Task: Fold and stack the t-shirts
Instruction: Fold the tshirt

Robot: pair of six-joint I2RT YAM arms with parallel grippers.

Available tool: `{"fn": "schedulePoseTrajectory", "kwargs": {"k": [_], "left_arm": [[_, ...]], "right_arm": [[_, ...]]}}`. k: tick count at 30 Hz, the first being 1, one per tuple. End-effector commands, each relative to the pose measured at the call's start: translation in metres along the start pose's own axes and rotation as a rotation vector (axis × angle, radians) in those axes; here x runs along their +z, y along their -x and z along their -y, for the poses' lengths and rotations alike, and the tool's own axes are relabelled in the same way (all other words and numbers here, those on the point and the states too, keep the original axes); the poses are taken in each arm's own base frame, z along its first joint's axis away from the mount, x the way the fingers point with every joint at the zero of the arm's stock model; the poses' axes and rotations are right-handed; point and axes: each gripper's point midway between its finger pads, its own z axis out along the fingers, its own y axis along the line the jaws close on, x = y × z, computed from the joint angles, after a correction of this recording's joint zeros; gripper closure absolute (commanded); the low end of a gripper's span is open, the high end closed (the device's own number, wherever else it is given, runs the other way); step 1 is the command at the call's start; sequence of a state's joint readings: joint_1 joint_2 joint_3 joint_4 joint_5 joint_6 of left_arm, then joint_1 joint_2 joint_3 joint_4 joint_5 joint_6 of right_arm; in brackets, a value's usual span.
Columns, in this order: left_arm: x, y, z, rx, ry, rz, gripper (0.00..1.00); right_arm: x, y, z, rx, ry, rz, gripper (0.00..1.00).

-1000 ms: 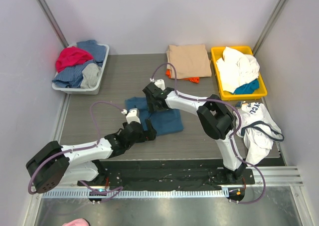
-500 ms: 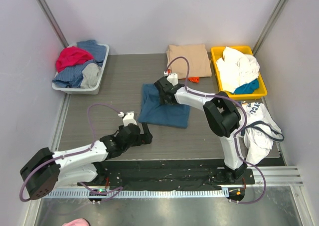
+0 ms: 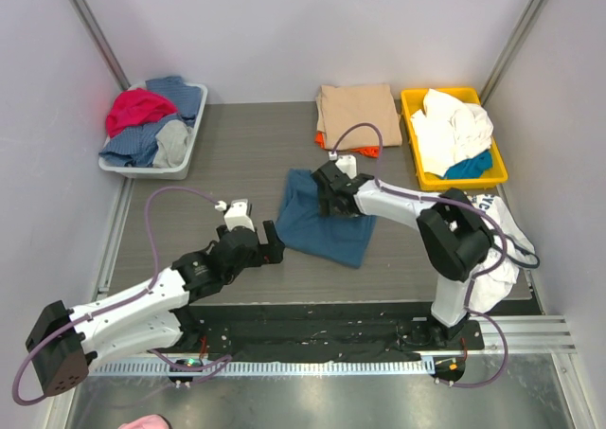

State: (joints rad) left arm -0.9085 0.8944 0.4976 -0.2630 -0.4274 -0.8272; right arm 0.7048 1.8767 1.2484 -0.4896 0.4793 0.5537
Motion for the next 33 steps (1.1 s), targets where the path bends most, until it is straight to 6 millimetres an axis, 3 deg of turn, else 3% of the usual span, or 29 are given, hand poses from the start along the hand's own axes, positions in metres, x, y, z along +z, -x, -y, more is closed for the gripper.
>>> {"fn": "schedulePoseTrajectory", "kwargs": {"k": [1, 6, 9, 15, 20, 23, 24, 26, 29, 33], "left_arm": [[0.0, 0.011, 0.004, 0.013, 0.001, 0.031, 0.0], [0.011, 0.001, 0.014, 0.009, -0.021, -0.01, 0.0], [0.018, -0.007, 0.021, 0.009, -0.044, -0.039, 0.0], [0.032, -0.018, 0.035, 0.023, -0.081, -0.088, 0.0], [0.039, -0.029, 0.046, 0.005, -0.116, -0.117, 0.0], [0.041, -0.035, 0.053, -0.015, -0.141, -0.137, 0.0], [0.041, -0.038, 0.054, -0.019, -0.145, -0.143, 0.0], [0.043, -0.041, 0.057, -0.039, -0.158, -0.146, 0.0], [0.045, -0.046, 0.06, -0.053, -0.178, -0.154, 0.0], [0.051, -0.055, 0.06, -0.054, -0.174, -0.174, 0.0]], "right_arm": [[-0.052, 0.023, 0.0, 0.058, 0.121, 0.067, 0.1], [-0.104, 0.058, 0.011, 0.092, 0.195, 0.187, 0.1], [-0.107, 0.071, 0.027, 0.079, 0.134, 0.247, 0.1], [-0.057, 0.091, 0.062, 0.15, -0.007, 0.232, 0.09], [-0.005, 0.124, 0.091, 0.208, -0.127, 0.222, 0.09], [0.011, 0.142, 0.096, 0.221, -0.145, 0.233, 0.09], [0.026, 0.138, 0.101, 0.217, -0.168, 0.209, 0.09], [0.034, 0.144, 0.102, 0.218, -0.175, 0.209, 0.09], [0.053, 0.137, 0.104, 0.198, -0.192, 0.174, 0.09], [0.07, 0.114, 0.103, 0.164, -0.201, 0.116, 0.09]]}}
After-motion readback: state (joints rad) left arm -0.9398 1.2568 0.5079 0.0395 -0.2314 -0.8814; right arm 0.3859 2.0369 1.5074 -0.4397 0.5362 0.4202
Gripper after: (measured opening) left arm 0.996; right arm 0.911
